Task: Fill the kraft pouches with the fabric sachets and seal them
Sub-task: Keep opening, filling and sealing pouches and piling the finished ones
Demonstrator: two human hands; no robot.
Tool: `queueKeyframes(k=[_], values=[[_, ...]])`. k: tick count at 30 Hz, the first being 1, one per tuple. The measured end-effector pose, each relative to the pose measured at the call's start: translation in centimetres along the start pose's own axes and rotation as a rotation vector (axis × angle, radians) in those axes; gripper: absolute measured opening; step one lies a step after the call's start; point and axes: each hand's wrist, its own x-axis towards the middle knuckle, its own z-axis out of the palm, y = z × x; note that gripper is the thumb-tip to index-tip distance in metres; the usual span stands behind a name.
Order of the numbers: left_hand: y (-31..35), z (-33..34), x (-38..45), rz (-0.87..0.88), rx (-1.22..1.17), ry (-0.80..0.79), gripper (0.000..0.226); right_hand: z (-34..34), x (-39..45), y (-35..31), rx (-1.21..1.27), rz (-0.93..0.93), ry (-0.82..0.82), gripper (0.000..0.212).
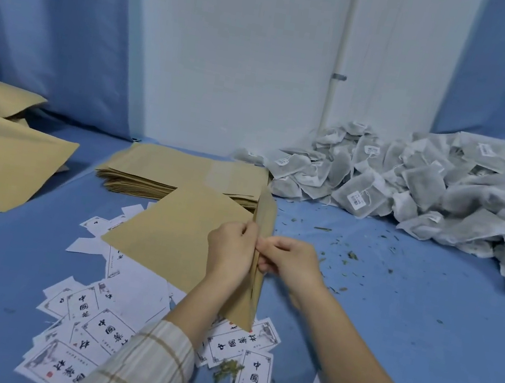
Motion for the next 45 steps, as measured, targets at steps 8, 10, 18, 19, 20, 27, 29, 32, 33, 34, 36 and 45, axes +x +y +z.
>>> queueKeyframes(k=[8, 10, 18, 19, 20, 27, 29, 32, 33, 34, 36, 45], values=[[-0.8, 0.2, 0.5, -0.105, 0.035, -0.119, 0.042, -0.7, 0.3, 1.0, -0.058, 0.041, -0.041, 0.018], [-0.9, 0.1, 0.6, -0.106, 0.017, -0.144, 0.039, -1.1, 0.4, 1.0, -0.038, 0.069, -0.055, 0.016], [-0.5, -0.2, -0.2, -0.153, -0.110, -0.424, 0.020, -1.4, 0.0, 1.2, -0.332, -0.122, 0.154, 0.014], [-0.5, -0.2, -0.2, -0.144, -0.067, -0.473, 0.019, -1.4, -0.2, 1.2, -0.396, -0.164, 0.171, 0.015], [-0.6, -0.2, -0.1, -0.124, -0.021, -0.514, 0.020, -1.4, -0.4, 1.4, -0.446, -0.195, 0.165, 0.016], [-2.0, 1.2, -1.1, 0.147, 0.254, -0.350, 0.037, -1.4, -0.3, 0.8, -0.742, -0.096, 0.071, 0.036], [-2.4, 1.5, -1.5, 0.126, 0.172, -0.312, 0.037, -1.1, -0.4, 0.7, -0.745, -0.077, 0.038, 0.038], [-2.3, 1.7, -1.8, 0.016, -0.045, -0.248, 0.037, -0.3, -0.5, 1.3, -0.604, -0.042, 0.131, 0.036], [-2.2, 1.7, -1.8, -0.055, -0.150, -0.226, 0.036, -0.1, -0.5, 1.5, -0.499, -0.003, 0.179, 0.033], [-2.1, 1.7, -1.8, -0.131, -0.280, -0.214, 0.035, 0.0, -0.4, 1.6, -0.363, 0.048, 0.212, 0.031], [-2.1, 1.5, -1.6, -0.194, -0.426, -0.210, 0.033, -0.1, -0.4, 1.5, -0.101, 0.129, 0.198, 0.036], [1.4, -0.2, -0.5, 0.287, 0.358, -0.191, 0.021, -1.3, -0.3, 0.1, -0.807, -0.432, 0.196, 0.017]])
